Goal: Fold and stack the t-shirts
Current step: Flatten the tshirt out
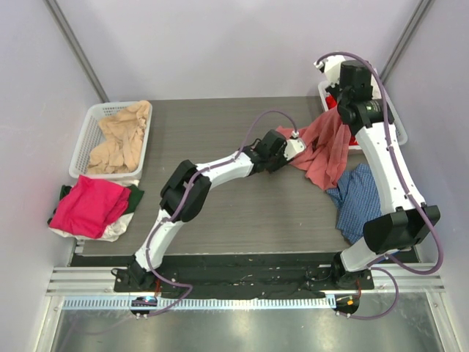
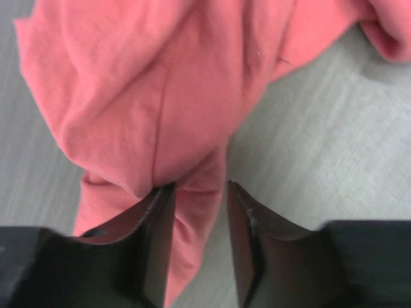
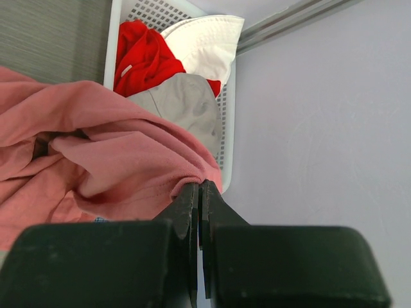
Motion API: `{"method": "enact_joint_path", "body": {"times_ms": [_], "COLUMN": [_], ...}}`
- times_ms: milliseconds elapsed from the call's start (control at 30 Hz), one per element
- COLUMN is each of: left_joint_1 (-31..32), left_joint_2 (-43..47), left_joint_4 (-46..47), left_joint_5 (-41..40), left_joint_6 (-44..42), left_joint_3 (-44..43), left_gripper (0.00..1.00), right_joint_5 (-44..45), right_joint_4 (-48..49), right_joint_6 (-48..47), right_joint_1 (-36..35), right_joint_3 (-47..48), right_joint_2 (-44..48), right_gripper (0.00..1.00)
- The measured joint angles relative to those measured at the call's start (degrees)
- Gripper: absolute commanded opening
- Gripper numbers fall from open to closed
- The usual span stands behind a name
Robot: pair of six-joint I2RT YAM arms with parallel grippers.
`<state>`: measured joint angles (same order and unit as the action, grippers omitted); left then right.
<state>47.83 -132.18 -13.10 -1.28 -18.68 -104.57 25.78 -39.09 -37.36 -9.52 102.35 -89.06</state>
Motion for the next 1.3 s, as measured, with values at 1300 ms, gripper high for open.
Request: {"method": "enact_joint_path", "body": {"times_ms": [1300], "left_joint_1": [-3.10], "left_joint_2": [35.67], "left_joint_4": [4.22], "left_joint_5": [-14.08], "left_joint_6": [-3.28], "left_joint_3": [19.61], "left_gripper": [0.00], "right_joint_5": [-3.56], "right_joint_4": [0.81], "right_joint_6": [5.25], "right_joint_1": [0.00], "right_joint_3": [-16.90], "right_joint_2": [9.14], "right_gripper": [0.01]}}
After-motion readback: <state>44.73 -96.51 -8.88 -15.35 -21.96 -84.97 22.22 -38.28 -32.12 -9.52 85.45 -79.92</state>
